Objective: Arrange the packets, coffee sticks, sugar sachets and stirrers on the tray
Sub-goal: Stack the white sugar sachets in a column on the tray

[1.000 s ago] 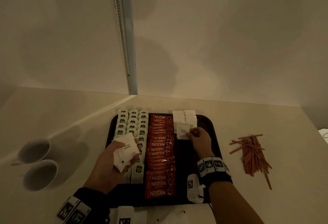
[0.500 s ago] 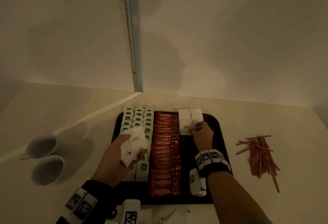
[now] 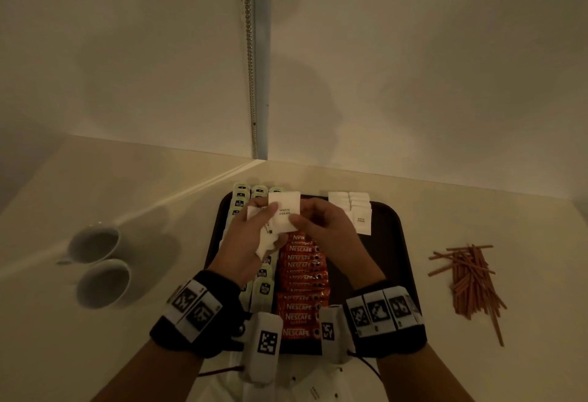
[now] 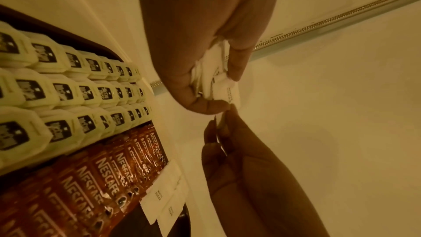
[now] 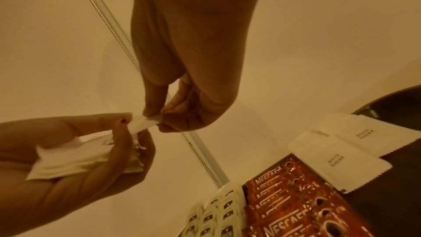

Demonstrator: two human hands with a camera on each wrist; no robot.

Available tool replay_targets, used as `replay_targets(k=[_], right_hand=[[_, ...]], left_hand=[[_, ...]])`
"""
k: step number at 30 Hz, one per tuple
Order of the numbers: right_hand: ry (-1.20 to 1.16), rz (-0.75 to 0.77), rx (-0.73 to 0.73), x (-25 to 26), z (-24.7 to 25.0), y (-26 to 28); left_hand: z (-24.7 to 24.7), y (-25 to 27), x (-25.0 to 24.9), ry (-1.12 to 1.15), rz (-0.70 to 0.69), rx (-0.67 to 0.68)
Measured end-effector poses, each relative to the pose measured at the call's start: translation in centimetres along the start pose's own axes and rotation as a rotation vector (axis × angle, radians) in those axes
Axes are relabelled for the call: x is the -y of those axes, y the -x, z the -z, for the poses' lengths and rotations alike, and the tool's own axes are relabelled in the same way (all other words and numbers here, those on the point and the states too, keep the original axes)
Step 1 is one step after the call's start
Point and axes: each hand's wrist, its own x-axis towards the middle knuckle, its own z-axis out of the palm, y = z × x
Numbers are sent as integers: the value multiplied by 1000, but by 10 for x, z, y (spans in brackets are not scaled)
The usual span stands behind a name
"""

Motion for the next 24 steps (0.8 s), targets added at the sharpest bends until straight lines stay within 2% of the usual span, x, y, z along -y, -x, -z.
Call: replay_targets(k=[4,6,10,13,17,24], right_hand=[[-151,-49,-83,-9,17,5],[-172,-83,-185,-22,35,5],[-47,-190,-416,-64,80,-6],[168,-278,-541,-94,107,-15],[412,-354,-553,-119,117,-21],[466,-388,-578,-128,111,-31]], left_hand=[[10,3,4,291,100,45],[19,2,8,334,124,57],[31,-1,13,318,124,38],[33,-1,12,345,87,2],[31,-2,8,298,49,2],[31,-1,4,315,52,25]])
